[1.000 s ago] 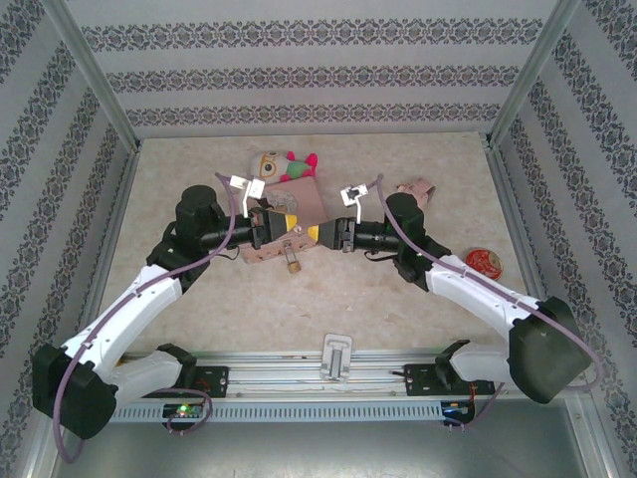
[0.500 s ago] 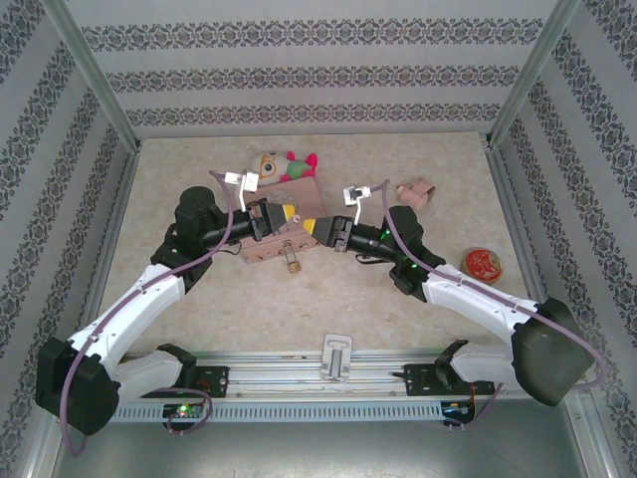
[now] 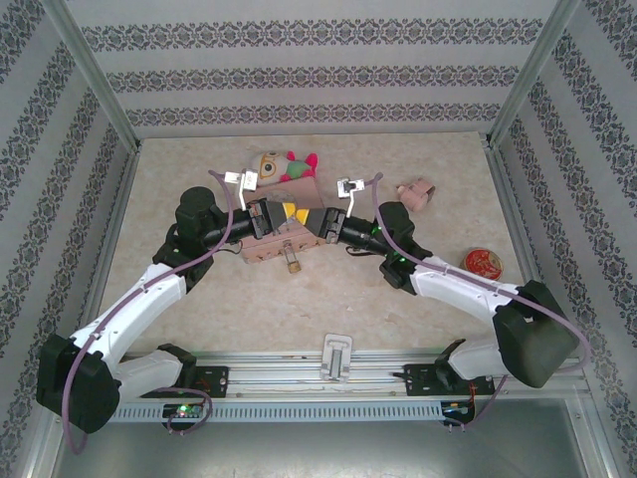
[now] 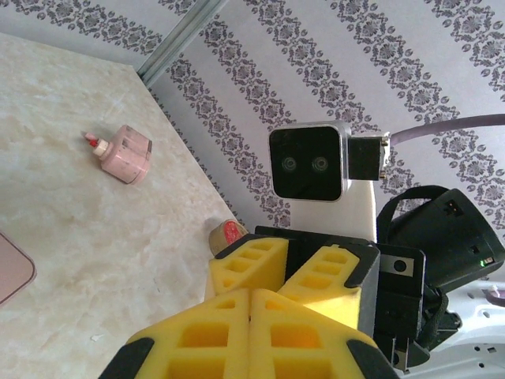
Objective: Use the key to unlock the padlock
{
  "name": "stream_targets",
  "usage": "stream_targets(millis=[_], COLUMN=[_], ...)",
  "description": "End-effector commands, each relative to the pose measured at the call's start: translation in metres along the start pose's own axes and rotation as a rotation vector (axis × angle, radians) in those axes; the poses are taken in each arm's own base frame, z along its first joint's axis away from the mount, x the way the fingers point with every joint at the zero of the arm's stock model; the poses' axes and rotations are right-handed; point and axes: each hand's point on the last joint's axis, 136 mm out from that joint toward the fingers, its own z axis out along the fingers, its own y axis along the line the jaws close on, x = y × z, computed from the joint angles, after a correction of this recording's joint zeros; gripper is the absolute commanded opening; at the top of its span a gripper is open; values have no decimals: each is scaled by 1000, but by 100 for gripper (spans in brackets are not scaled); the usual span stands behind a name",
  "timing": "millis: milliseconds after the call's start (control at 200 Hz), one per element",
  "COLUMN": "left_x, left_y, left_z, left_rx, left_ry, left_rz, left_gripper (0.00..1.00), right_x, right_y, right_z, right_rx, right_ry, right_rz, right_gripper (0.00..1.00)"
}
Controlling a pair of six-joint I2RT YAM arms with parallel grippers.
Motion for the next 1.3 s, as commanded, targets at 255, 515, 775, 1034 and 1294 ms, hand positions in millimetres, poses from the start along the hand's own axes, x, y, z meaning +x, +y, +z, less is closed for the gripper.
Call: stream_targets(millis=[255, 515, 775, 1034, 1294], left_x=[-13, -17, -17, -17, -15], left_y=[4, 4, 8, 8, 9], left_z=[-3, -3, -3, -1, 1], left_rx=[-3, -3, -6, 6, 23], left_ry=[-59, -78, -81, -83, -76], left_rz=[-1, -6, -22, -39, -58], left_gripper=[0, 0, 0, 0, 0], right_x=[-9, -4, -4, -5, -6], right_y=[21, 19, 22, 24, 23], right_z=[6, 10, 10, 11, 14], right_rx=[-83, -84, -95, -102, -110], right_ry=[-24, -7, -5, -5, -12], right_rz=[-15, -2, -6, -9, -8], right_gripper=[21, 22, 22, 21, 20])
